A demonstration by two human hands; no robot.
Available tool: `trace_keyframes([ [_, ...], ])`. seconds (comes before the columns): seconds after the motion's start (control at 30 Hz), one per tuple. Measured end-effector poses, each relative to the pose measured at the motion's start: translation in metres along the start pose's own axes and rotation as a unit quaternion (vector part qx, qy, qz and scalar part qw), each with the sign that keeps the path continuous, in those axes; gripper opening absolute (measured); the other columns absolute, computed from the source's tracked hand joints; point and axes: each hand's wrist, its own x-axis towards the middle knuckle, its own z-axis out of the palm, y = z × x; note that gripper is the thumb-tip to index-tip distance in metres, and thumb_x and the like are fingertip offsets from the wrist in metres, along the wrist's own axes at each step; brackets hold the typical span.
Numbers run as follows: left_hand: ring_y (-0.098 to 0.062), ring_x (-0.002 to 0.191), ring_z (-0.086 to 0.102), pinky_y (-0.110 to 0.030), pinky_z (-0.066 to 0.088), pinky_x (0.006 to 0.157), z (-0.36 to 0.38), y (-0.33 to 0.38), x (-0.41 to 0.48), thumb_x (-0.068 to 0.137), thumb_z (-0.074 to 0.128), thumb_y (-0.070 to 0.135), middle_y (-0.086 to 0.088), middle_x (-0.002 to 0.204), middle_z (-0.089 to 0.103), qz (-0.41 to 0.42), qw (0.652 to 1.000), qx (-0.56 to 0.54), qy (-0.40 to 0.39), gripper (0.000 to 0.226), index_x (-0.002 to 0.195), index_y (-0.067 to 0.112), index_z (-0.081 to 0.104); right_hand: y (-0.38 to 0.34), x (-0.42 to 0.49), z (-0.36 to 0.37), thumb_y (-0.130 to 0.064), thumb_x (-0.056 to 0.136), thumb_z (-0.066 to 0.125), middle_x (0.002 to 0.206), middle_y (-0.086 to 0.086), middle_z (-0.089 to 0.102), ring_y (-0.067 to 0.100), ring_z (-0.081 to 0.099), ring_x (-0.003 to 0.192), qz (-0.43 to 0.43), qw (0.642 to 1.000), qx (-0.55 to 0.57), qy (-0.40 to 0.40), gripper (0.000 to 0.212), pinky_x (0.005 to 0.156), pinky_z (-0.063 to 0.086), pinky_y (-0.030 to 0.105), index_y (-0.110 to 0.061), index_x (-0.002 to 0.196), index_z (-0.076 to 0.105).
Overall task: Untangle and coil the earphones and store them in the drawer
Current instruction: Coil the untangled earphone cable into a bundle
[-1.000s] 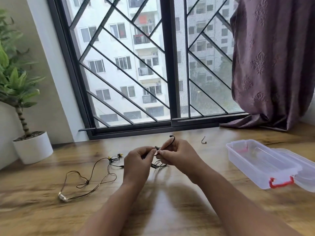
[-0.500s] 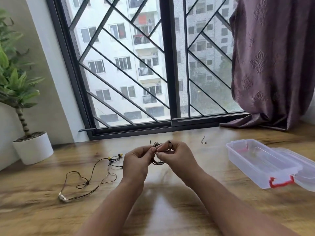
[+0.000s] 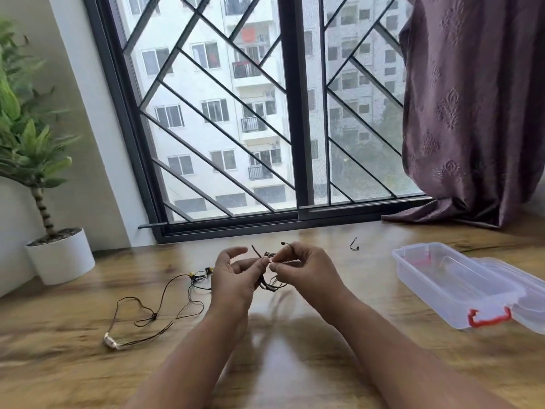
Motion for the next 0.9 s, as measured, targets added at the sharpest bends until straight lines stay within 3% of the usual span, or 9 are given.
trace_keyframes([
  [0.13, -0.019, 0.075, 0.062, -0.032, 0.049, 0.072, -0.002, 0.0, 0.001, 0.082, 0.076, -0.003, -0.008, 0.081, 0.069, -0.005, 1.0, -0.001, -0.004, 0.028, 0.107, 0.006, 0.064, -0.005, 0.0, -0.002, -0.005, 0.084, 0.074, 0.08, 0.008, 0.076, 0.012, 0.072, 0.076, 0.001, 0.999, 0.035, -0.005, 0.005, 0.072, 0.059, 0.028, -0.009, 0.086, 0.072],
  [0.23, -0.011, 0.069, 0.062, -0.025, 0.051, 0.068, -0.003, 0.001, 0.001, 0.083, 0.076, -0.002, -0.003, 0.077, 0.069, 0.001, 1.0, 0.015, -0.01, 0.018, 0.097, 0.007, 0.07, -0.008, 0.001, -0.005, -0.004, 0.089, 0.072, 0.077, 0.004, 0.074, 0.013, 0.073, 0.077, 0.006, 0.998, 0.055, 0.015, 0.004, 0.074, 0.062, 0.031, -0.007, 0.091, 0.071],
  [0.43, -0.007, 0.066, 0.065, -0.017, 0.052, 0.062, -0.003, 0.0, 0.0, 0.083, 0.077, 0.002, -0.005, 0.077, 0.076, 0.028, 0.997, 0.073, -0.018, 0.011, 0.093, 0.007, 0.076, -0.017, 0.002, -0.012, -0.005, 0.093, 0.067, 0.085, 0.004, 0.071, 0.005, 0.072, 0.07, 0.044, 0.995, 0.083, 0.039, 0.01, 0.059, 0.054, 0.018, -0.013, 0.097, 0.071],
  [0.57, -0.01, 0.069, 0.069, -0.019, 0.054, 0.063, -0.002, -0.001, 0.0, 0.084, 0.076, 0.002, -0.007, 0.078, 0.078, 0.037, 0.995, 0.094, -0.021, 0.008, 0.089, 0.008, 0.077, -0.021, 0.002, -0.015, -0.012, 0.093, 0.062, 0.09, -0.002, 0.073, -0.001, 0.068, 0.069, 0.079, 0.995, 0.046, 0.034, 0.016, 0.06, 0.052, 0.02, -0.021, 0.101, 0.073],
  [0.73, -0.013, 0.07, 0.072, -0.022, 0.057, 0.064, -0.002, -0.001, 0.0, 0.084, 0.076, 0.002, -0.007, 0.077, 0.078, 0.049, 0.992, 0.114, -0.021, 0.01, 0.085, 0.011, 0.078, -0.024, 0.003, -0.02, -0.027, 0.093, 0.07, 0.083, -0.006, 0.074, -0.001, 0.068, 0.069, 0.082, 0.996, 0.014, 0.043, 0.011, 0.061, 0.049, 0.021, -0.017, 0.097, 0.074],
  [0.9, -0.009, 0.064, 0.066, -0.022, 0.056, 0.063, 0.0, 0.0, -0.002, 0.083, 0.079, 0.008, -0.006, 0.075, 0.077, 0.072, 0.985, 0.154, -0.024, 0.005, 0.085, 0.013, 0.079, -0.024, 0.001, -0.022, -0.027, 0.092, 0.072, 0.084, -0.006, 0.078, 0.0, 0.068, 0.07, 0.097, 0.995, 0.007, 0.036, 0.01, 0.061, 0.048, 0.02, -0.017, 0.095, 0.074],
])
